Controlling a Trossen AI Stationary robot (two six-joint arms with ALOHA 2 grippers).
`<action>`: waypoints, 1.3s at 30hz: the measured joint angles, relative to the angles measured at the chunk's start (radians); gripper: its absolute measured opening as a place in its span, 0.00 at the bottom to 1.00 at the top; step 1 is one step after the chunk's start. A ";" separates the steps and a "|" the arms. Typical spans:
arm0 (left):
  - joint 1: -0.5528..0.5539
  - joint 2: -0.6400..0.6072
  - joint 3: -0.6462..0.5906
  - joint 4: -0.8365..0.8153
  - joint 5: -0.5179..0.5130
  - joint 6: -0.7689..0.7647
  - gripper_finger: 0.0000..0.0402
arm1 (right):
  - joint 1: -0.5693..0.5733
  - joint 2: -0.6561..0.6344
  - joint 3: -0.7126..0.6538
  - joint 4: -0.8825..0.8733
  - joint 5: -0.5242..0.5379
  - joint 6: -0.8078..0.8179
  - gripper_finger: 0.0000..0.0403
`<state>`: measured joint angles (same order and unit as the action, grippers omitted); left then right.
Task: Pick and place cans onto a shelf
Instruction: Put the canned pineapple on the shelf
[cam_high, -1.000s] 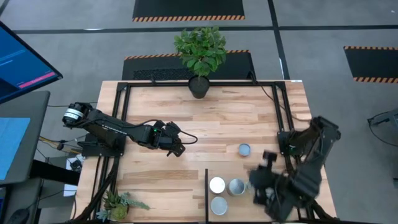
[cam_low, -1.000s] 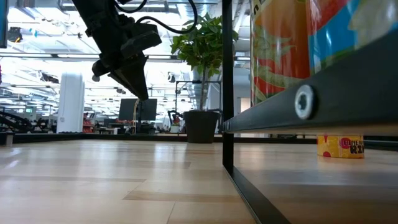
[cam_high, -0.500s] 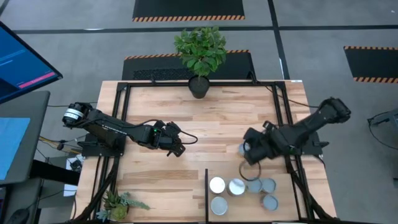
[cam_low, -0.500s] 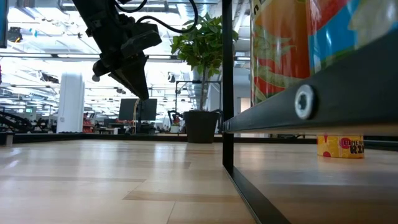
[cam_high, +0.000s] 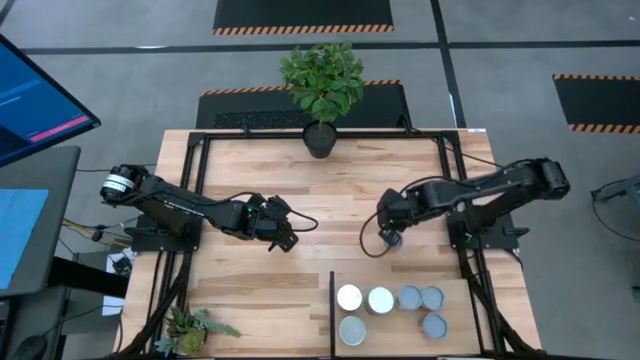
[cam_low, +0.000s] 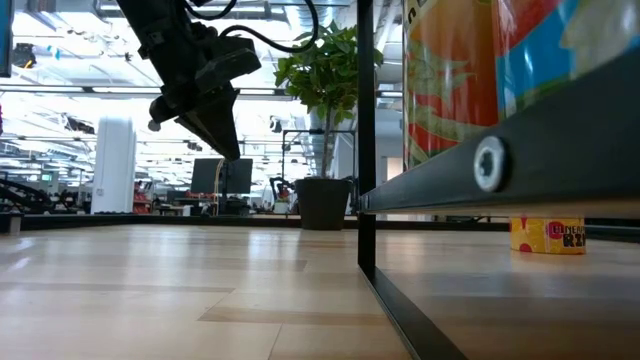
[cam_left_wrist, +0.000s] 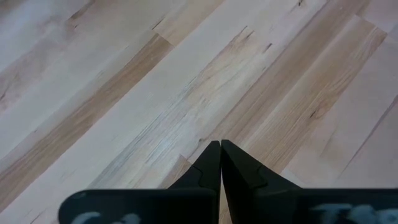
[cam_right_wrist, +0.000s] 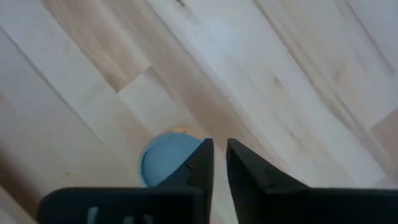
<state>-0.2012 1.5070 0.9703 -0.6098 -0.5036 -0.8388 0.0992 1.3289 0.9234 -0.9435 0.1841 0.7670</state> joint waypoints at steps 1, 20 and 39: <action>0.000 0.000 0.000 0.000 0.000 -0.001 0.00 | -0.012 0.000 0.000 0.005 0.000 -0.022 0.19; 0.000 0.000 0.000 -0.010 -0.003 -0.009 0.00 | -0.009 0.150 -0.065 0.058 -0.113 -0.095 0.61; 0.000 0.000 0.000 -0.005 -0.007 -0.001 0.00 | 0.018 0.214 -0.066 0.081 -0.183 -0.053 0.07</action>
<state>-0.2012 1.5070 0.9701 -0.6147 -0.5104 -0.8402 0.1169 1.5425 0.8569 -0.8626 0.0011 0.7141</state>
